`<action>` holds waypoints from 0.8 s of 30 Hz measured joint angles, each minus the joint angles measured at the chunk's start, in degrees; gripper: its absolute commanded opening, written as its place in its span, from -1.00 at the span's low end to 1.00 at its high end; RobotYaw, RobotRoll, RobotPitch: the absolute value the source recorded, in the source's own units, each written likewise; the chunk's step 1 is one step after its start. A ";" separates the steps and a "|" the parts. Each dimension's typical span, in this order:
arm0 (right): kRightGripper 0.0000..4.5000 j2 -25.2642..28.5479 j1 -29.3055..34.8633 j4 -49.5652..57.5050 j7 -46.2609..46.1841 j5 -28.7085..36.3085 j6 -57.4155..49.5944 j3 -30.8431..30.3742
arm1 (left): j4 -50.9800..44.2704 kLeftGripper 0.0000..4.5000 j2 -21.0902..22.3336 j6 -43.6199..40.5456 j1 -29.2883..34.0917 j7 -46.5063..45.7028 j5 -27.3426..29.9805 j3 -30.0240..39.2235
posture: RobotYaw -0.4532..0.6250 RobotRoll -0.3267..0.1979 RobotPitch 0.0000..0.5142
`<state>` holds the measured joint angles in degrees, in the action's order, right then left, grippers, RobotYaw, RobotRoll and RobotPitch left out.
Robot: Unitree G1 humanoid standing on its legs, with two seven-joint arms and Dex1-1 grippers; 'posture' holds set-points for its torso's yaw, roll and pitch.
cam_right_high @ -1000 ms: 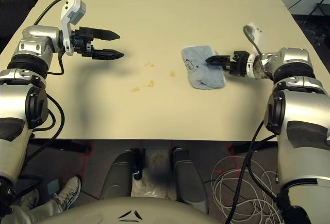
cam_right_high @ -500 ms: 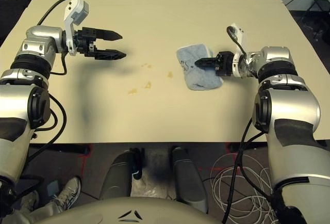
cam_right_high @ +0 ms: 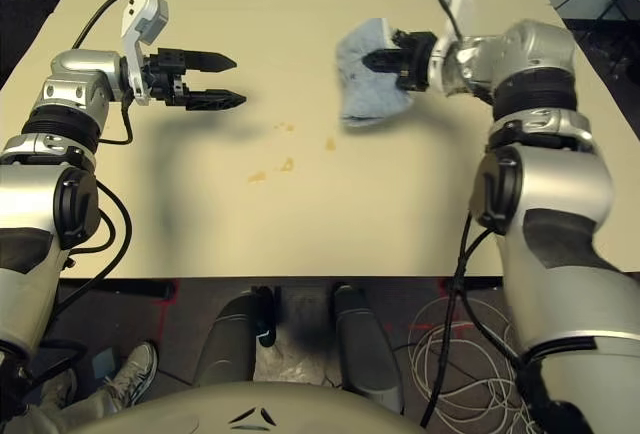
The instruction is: Wipe the water off the table with a rag.
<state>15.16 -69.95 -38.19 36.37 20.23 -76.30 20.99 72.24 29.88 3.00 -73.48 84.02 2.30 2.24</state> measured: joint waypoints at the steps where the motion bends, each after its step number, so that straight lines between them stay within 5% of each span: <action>1: -0.98 -3.17 1.83 4.30 -2.56 0.63 -2.78 0.94 | 0.00 1.00 0.01 0.00 0.00 0.00 0.01 0.05 | -0.12 0.25 -0.32; 11: -0.98 -20.94 8.08 17.99 -19.21 2.36 -10.31 9.09 | -0.12 1.00 0.26 0.00 0.07 -0.48 0.24 1.17 | -0.09 0.25 -0.28; 24: -0.98 -19.80 13.91 15.91 -28.09 1.65 -5.18 9.10 | -1.34 1.00 -0.41 -0.10 2.04 -0.83 0.67 1.23 | -0.13 0.25 -0.19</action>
<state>-4.65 -56.05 -22.28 8.29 21.88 -81.48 30.08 70.90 29.47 2.90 -71.43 83.19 2.97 3.46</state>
